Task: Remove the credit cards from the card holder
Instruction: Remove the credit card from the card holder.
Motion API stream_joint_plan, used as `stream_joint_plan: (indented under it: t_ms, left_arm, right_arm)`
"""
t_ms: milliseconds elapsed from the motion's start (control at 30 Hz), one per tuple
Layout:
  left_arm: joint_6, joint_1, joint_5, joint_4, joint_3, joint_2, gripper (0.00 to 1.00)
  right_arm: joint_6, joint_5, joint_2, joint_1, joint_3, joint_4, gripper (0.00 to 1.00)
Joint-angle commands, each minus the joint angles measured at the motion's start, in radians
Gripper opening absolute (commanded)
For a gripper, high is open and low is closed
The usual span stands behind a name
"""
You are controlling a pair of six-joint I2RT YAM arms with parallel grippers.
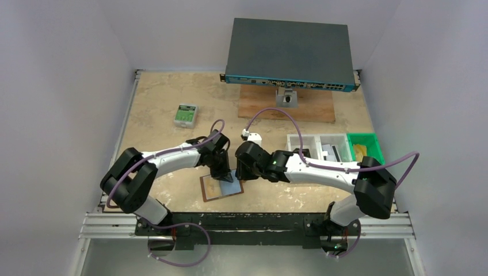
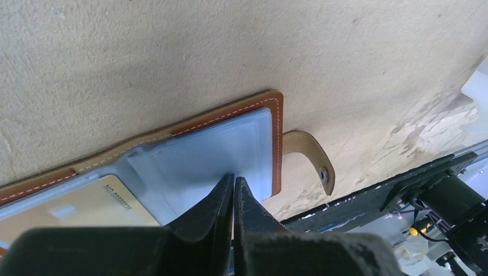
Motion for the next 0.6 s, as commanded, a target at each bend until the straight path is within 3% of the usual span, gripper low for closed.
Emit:
stream_joint_plan:
  t_ms: [0, 233, 567]
  left_arm:
    - [0.031, -0.007, -0.037, -0.048, 0.053, -0.079, 0.03]
    - [0.042, 0.007, -0.216, -0.265, 0.058, -0.268, 0.21]
    - [0.062, 0.153, -0.251, -0.328, -0.111, -0.426, 0.2]
  right_arm:
    - [0.007, 0.017, -0.024, -0.001, 0.001, 0.006, 0.27]
    - [0.002, -0.018, -0.002, 0.0, 0.012, 0.028, 0.27]
    - [-0.013, -0.045, 0.052, 0.0, 0.031, 0.068, 0.26]
